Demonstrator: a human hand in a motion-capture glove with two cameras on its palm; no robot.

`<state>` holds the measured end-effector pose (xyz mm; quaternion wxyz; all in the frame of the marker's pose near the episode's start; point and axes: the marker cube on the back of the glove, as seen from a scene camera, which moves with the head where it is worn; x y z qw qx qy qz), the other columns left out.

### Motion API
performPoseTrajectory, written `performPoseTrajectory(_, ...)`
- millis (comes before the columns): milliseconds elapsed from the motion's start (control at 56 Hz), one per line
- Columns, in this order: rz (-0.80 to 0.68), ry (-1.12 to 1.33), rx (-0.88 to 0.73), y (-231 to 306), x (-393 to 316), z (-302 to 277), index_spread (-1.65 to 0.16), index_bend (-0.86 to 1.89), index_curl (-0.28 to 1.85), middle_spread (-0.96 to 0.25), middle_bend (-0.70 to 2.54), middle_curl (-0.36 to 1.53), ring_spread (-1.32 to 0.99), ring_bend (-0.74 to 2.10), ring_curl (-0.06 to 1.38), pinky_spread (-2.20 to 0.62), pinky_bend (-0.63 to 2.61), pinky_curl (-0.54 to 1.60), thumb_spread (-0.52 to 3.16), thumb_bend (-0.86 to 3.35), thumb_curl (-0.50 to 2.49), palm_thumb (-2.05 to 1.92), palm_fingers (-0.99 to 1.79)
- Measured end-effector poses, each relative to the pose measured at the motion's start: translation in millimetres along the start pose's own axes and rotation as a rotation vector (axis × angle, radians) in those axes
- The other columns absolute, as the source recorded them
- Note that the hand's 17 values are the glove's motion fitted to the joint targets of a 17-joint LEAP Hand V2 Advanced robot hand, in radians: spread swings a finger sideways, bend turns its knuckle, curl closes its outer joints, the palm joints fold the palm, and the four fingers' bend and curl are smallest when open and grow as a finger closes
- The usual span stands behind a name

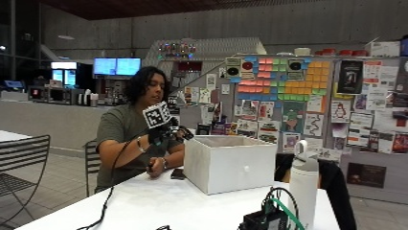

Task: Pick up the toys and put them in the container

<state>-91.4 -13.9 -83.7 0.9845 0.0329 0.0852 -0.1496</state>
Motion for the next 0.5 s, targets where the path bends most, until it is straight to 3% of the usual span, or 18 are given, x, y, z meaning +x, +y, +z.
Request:
performPoseTrajectory(36,0.156,-0.07,-0.005,5,0,3,-0.49,0.37,0.71,-0.24,0.36,0.57,-0.26,0.61,0.36,-0.01,0.65,0.36,1.25,-0.05,0.32,-0.06,0.28)
performPoseTrajectory(71,0.218,-0.101,-0.008,12,5,9,-0.49,0.36,0.71,-0.23,0.36,0.56,-0.26,0.62,0.36,-0.01,0.64,0.36,1.25,-0.05,0.32,-0.06,0.29)
performPoseTrajectory(500,0.293,-0.165,-0.063,42,57,88,-0.47,0.32,0.64,-0.24,0.33,0.51,-0.32,0.65,0.34,-0.05,0.6,0.34,1.29,-0.04,0.26,-0.05,0.42)
